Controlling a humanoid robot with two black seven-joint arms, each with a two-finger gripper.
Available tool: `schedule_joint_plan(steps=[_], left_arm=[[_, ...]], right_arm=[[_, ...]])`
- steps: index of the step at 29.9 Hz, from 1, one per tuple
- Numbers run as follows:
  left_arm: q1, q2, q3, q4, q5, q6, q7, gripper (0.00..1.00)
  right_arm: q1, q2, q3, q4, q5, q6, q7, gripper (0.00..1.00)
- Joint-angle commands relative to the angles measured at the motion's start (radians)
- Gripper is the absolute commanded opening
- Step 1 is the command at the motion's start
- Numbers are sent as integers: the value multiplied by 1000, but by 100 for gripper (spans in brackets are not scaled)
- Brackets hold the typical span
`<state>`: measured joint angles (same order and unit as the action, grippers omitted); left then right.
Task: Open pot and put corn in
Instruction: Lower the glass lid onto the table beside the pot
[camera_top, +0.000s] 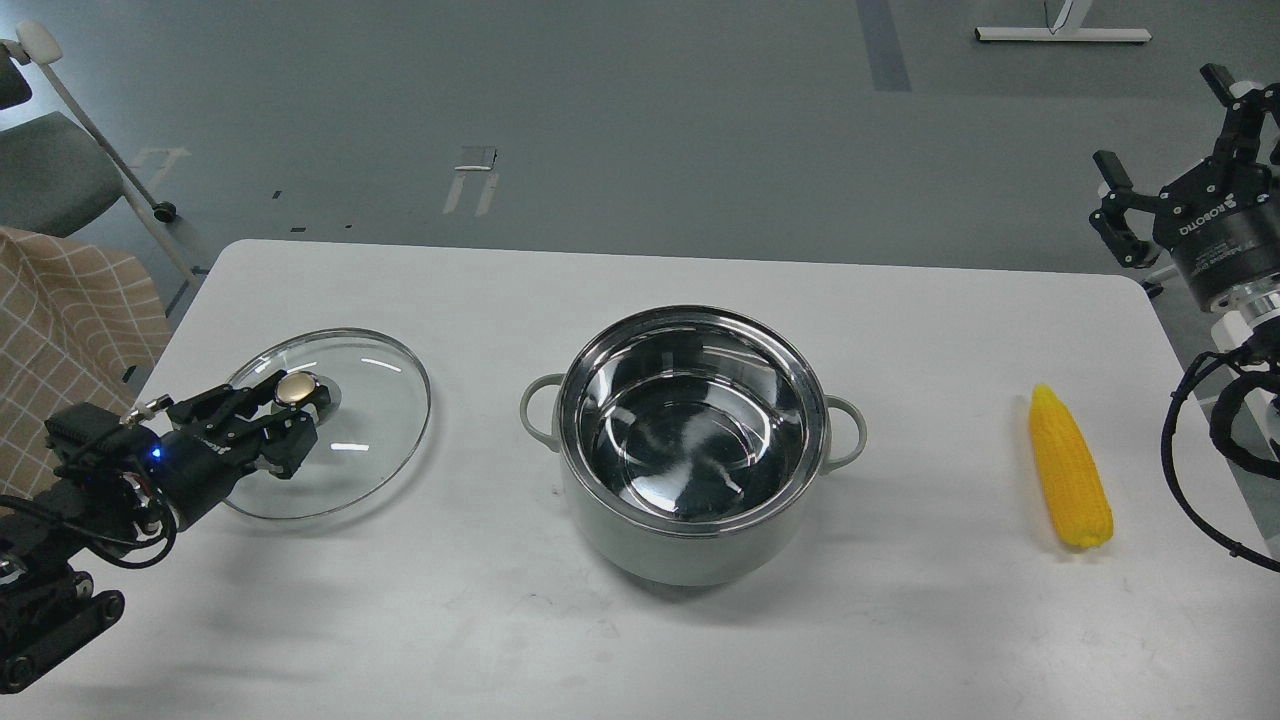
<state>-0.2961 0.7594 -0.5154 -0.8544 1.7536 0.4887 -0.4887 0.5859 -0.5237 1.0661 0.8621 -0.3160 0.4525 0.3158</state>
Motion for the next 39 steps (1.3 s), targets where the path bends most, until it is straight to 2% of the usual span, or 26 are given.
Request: schedule_joint_plan(steps=[1,4,17,19,20,22,33,37,39], left_arm=[[0,0,0,0,-2,0,0,41],[5,0,0,0,-3,0,0,47],[28,-2,0,8,-19,0,0,48],[35,-2,0,8,-19,0,0,55],[35,-2,0,8,-19,0,0,67],[37,-2,0,8,-17,0,0,73],[32,0,-5,6,-19,0,0,81],[-3,23,-20,-11,-61,-6,0,86],[-61,64,-20,-38,-124,-13,0,91]], right_arm=[[0,1,0,0,0,0,0,100],[0,1,0,0,0,0,-1,100],[0,1,0,0,0,0,0,100],[0,1,0,0,0,0,-1,100],[0,-1,0,0,0,0,0,100],[0,1,0,0,0,0,-1,100],[2,-1,0,0,0,0,-1,100],[2,-2,0,2,0,0,-1,100],[2,-2,2,2,0,0,0,100]])
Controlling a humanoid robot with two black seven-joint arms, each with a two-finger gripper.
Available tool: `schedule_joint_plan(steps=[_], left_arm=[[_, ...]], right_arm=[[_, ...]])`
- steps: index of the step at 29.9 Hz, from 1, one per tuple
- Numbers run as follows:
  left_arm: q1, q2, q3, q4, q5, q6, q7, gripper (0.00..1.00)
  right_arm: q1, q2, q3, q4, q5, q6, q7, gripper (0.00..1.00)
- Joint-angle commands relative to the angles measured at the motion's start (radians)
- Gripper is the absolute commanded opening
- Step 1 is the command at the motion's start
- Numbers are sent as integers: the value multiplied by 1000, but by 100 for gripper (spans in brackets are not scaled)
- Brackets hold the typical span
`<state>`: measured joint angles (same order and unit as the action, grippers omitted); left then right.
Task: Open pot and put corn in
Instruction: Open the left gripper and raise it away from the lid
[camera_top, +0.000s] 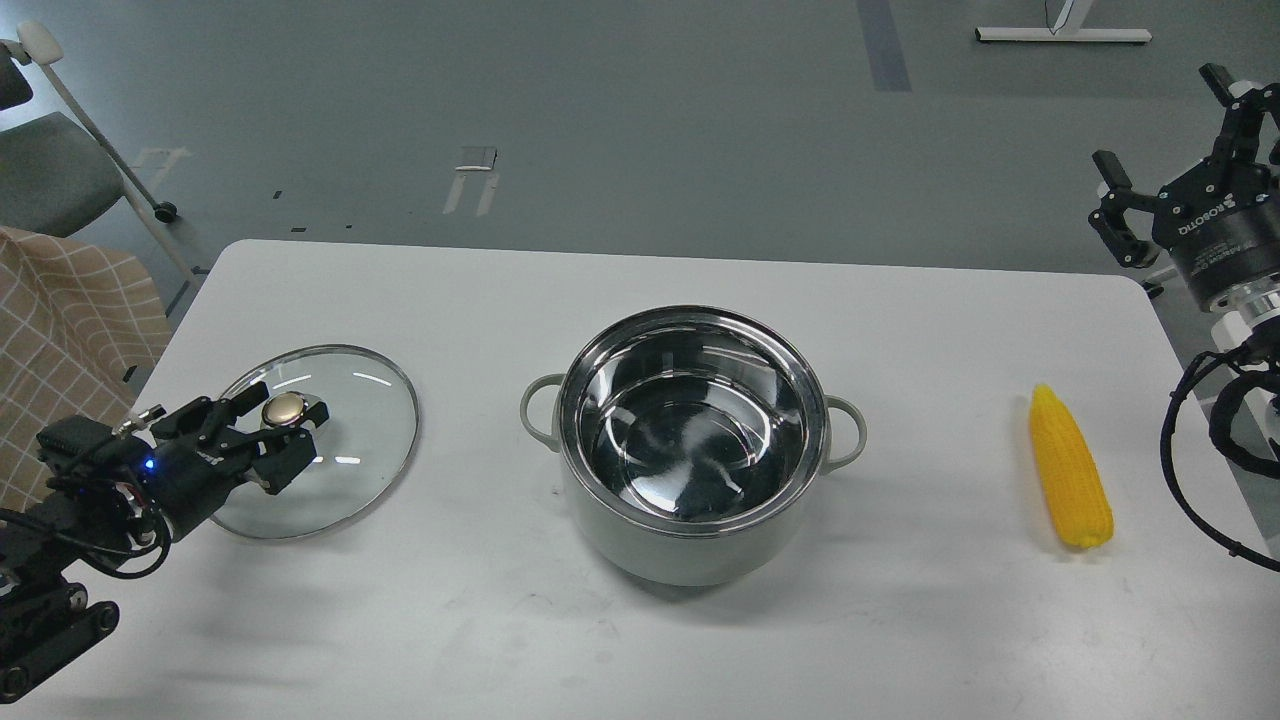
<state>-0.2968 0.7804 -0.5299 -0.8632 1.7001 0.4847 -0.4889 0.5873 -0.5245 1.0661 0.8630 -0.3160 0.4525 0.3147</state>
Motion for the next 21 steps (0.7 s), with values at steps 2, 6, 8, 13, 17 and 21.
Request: schedule_joint_plan(steps=[2,6,8,13,17,21], left_arm=[[-122,95,-5,-75,-147,-55,0,92],[-269,181,-8,-148,-351,-240,0,93],[-317,195,-8,-166,-433,-307,0,93],[-464,189,-25,-178,-803,-607,0,94],[-478,148,-35,-178,-999,-716,0,95],[-485,82,-36,-178,-1083,-748,0,96]], right_arm=[[0,-5,5,1,0,0,0,100],[14,-18,5,5,-9,5,0,100],[19,-41,5,10,-28,6,0,100],[71,-153,-8,48,-260,15,0,100],[63,-233,-12,109,-385,15,0,100],[49,-304,-38,175,-633,15,1,100]])
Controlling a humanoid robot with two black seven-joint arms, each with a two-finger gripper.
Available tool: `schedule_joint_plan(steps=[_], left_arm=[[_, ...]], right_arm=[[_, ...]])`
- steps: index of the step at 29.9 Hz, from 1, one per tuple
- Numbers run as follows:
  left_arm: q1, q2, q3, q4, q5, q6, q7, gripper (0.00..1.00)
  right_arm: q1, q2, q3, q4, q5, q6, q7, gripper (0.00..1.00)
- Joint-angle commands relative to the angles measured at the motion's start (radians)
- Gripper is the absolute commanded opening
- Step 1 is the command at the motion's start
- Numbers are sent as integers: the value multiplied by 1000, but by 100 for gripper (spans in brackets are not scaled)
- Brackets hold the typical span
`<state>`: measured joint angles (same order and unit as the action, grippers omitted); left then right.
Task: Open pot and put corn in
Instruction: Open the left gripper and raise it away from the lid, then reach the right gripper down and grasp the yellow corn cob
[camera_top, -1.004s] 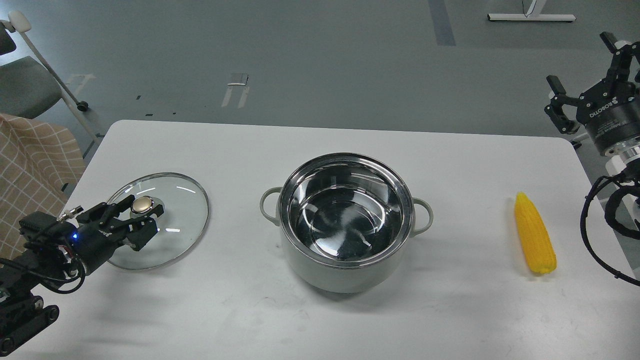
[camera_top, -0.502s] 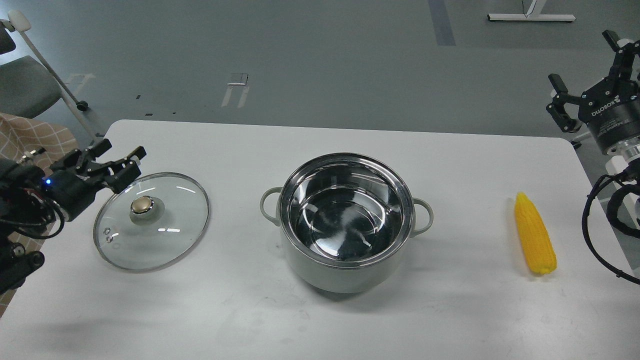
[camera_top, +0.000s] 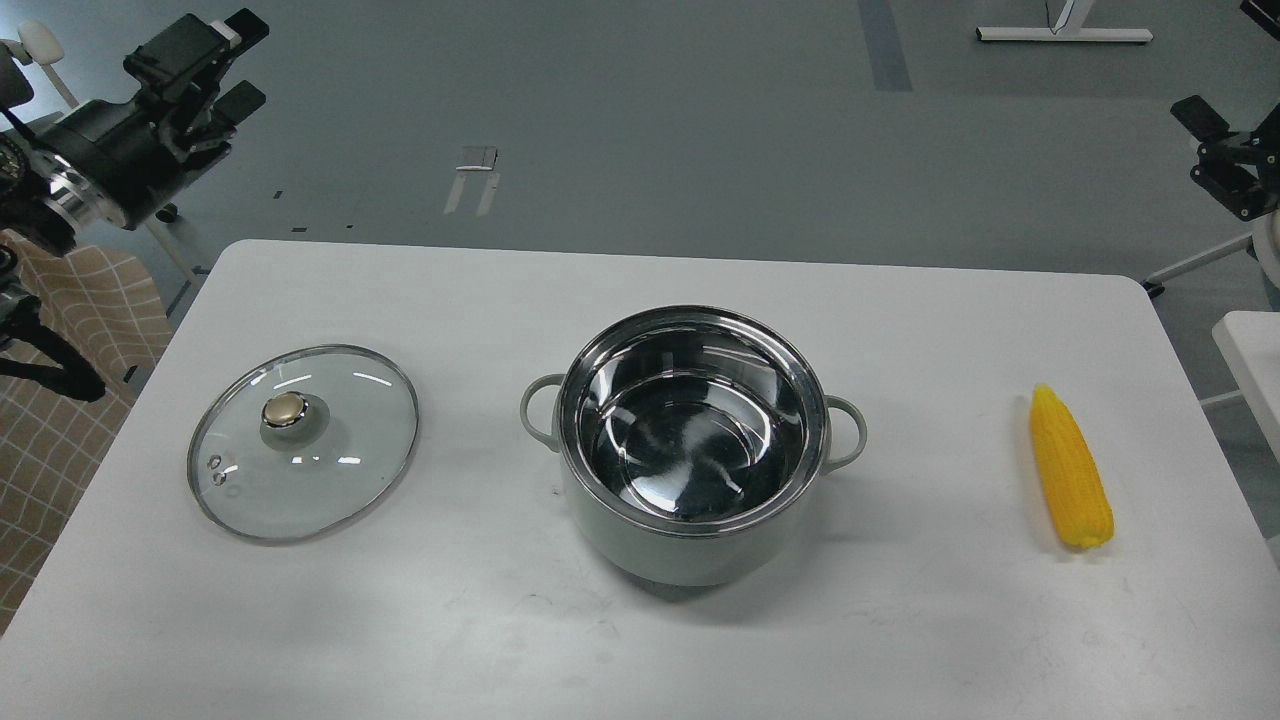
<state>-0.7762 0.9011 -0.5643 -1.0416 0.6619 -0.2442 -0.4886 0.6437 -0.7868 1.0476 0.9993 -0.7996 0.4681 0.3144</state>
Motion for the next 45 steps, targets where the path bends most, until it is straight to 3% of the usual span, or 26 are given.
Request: schedule_joint_plan(steps=[1,6,12,18,40,45], left_arm=[[-6,-62,-2,0,-45,-20,0,96],[-6,-123,0,0,-41,-15,0,96],[-8,-145,0,-17,-39,-18,0,96],[-11,-149,-2,-26,-39,-17,0,96],[-9,-166,0,-26,-39,-20,0,96],[-11,-165,0,-28,-39,-21,0,96]], right_arm=[[-7,-66,-44,64,-246,-2,2,100],[-38,-135,-132,136,-499,-8,3,100],[-65,-131,-247,133,-746,-44,11,100],[-97,-109,-325,107,-846,-112,11,100],[-161,26,-367,-33,-964,-132,9,100],[-165,46,-368,-47,-968,-131,8,94]])
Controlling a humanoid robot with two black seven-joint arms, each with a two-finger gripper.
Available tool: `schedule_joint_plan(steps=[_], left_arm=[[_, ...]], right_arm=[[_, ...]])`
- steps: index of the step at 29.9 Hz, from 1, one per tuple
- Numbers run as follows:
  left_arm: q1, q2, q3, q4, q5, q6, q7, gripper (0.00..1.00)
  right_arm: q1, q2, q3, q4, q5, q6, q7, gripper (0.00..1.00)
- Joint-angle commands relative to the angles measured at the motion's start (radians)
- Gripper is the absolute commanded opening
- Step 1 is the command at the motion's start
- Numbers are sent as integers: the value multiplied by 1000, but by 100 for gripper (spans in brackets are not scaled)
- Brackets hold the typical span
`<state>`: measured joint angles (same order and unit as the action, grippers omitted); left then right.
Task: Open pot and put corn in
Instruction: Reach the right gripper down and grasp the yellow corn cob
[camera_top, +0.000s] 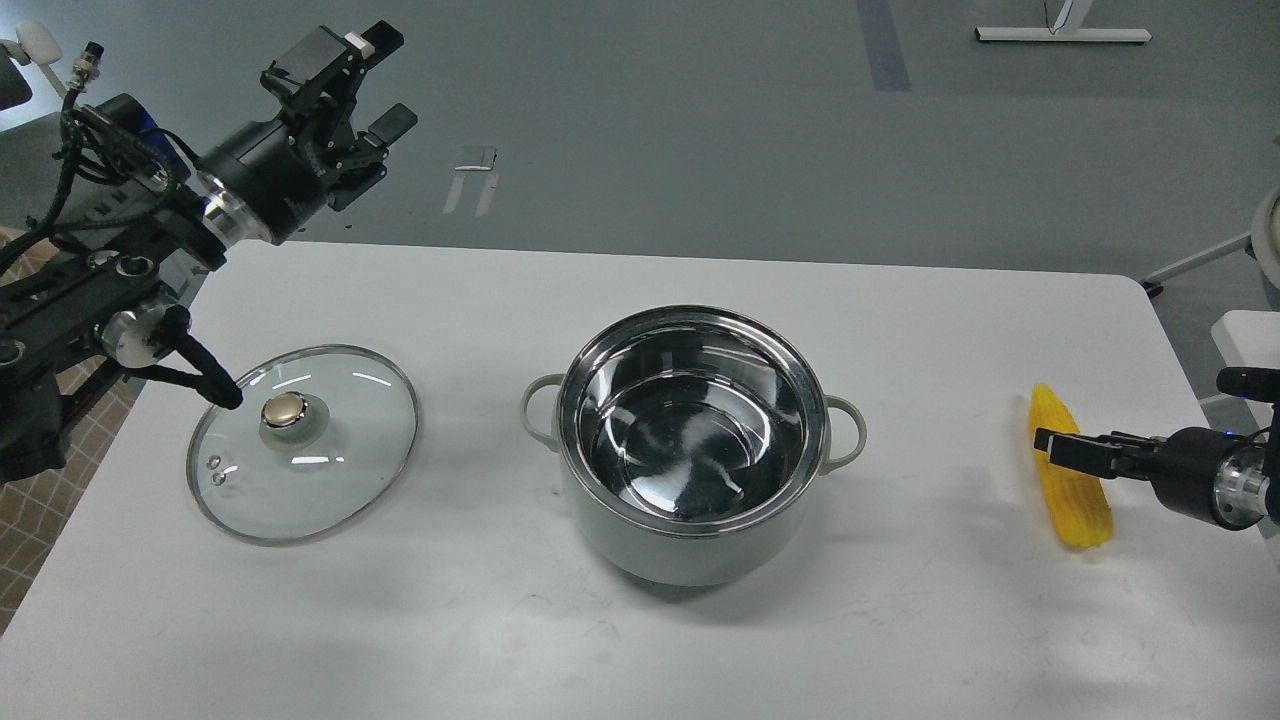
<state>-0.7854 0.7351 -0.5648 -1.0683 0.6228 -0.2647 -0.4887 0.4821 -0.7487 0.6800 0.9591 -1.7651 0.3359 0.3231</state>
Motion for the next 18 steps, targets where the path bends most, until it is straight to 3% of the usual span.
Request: schedule_joint_plan(steps=[1,3,7,8,10,12,18], left_arm=[[0,3,0,-5,0,1,0,96],[0,6,0,-7,0,1,0,96],[0,6,0,-7,0,1,0,96],[0,6,0,-7,0,1,0,96],[0,7,0,-7,0,1,0,96],[0,7,0,-7,0,1,0,96],[0,7,0,-7,0,1,0,96]], right_arm=[[-13,11,0,-11,-4,2,-1,92],[-16,11,0,-13,-14,3,-3,86],[-20,14,-2,-20,-30,9,-4,45],[-23,15,0,-20,-30,11,-4,42],[-31,15,-2,-19,-31,12,-4,17],[-30,15,0,-16,-30,12,-6,0],[-20,2,3,49,-27,12,-4,0]])
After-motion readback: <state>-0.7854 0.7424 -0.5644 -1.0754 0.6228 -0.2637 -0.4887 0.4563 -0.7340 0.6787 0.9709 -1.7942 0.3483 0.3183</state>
